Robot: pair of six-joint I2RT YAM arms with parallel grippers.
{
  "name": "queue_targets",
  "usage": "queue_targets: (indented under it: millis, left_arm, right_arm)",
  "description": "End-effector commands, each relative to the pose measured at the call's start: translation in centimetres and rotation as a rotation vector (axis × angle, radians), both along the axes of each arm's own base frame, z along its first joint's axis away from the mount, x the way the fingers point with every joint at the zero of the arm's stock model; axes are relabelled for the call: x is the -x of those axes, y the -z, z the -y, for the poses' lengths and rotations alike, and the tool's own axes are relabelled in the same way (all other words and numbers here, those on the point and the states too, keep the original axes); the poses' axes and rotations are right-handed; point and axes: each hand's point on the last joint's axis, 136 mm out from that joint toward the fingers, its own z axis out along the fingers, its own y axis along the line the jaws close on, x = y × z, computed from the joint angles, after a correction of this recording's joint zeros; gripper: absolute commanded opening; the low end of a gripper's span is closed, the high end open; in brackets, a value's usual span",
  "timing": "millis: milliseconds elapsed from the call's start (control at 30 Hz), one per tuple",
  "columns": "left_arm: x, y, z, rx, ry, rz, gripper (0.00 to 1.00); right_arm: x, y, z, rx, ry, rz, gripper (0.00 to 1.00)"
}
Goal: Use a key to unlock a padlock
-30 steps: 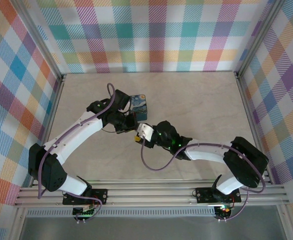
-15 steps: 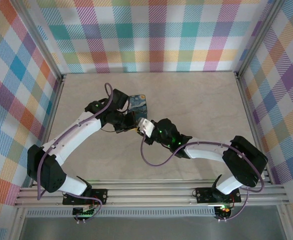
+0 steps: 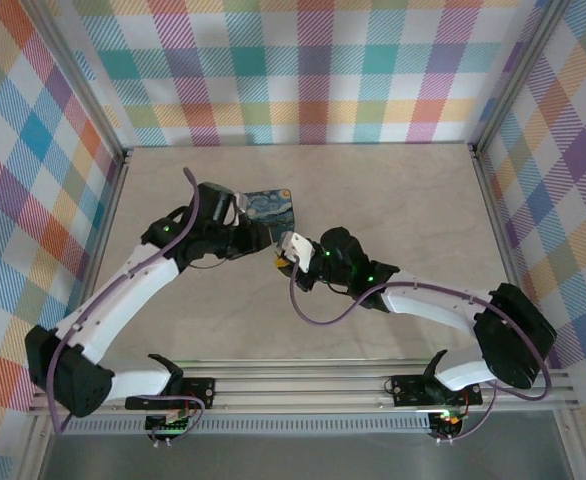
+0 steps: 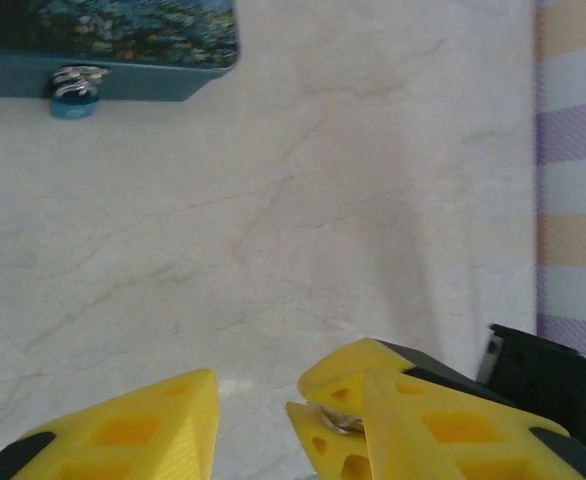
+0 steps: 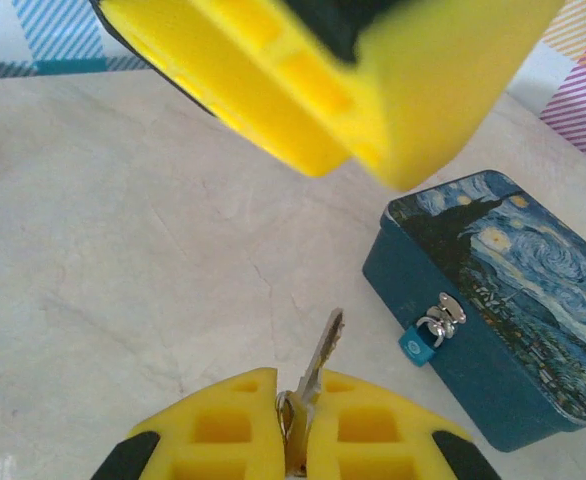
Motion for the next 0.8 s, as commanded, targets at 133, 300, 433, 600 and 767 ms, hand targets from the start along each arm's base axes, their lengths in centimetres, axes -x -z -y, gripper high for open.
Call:
queue_targets:
  millis: [133, 300, 433, 600, 767]
  left_arm:
    - [-0.1, -3.4, 4.0, 0.255, 0.207, 0.226, 0.46]
    - [0.8, -3.1, 4.7, 0.276, 0.292, 0.262, 0.42]
    - [1.3, -2.9, 5.0, 0.294, 0.328, 0.274, 0.34]
    - [1.5, -2.5, 5.0, 0.291, 0.341, 0.278, 0.30]
    - [1.6, -2.1, 5.0, 0.284, 0.344, 0.267, 0.19]
  right_arm:
    - [1.1, -3.0, -0.1, -0.154, -0.060, -0.141, 0.00]
    - [0.9, -4.0, 0.3, -0.217, -0.056, -0.211, 0.00]
    - [0.7, -4.6, 0.7, -0.256, -0.061, -0.270, 0.00]
    - [0.7, -4.5, 0.7, -0.274, -0.067, -0.304, 0.00]
    - [0.6, -4.5, 0.6, -0.283, -0.068, -0.316, 0.00]
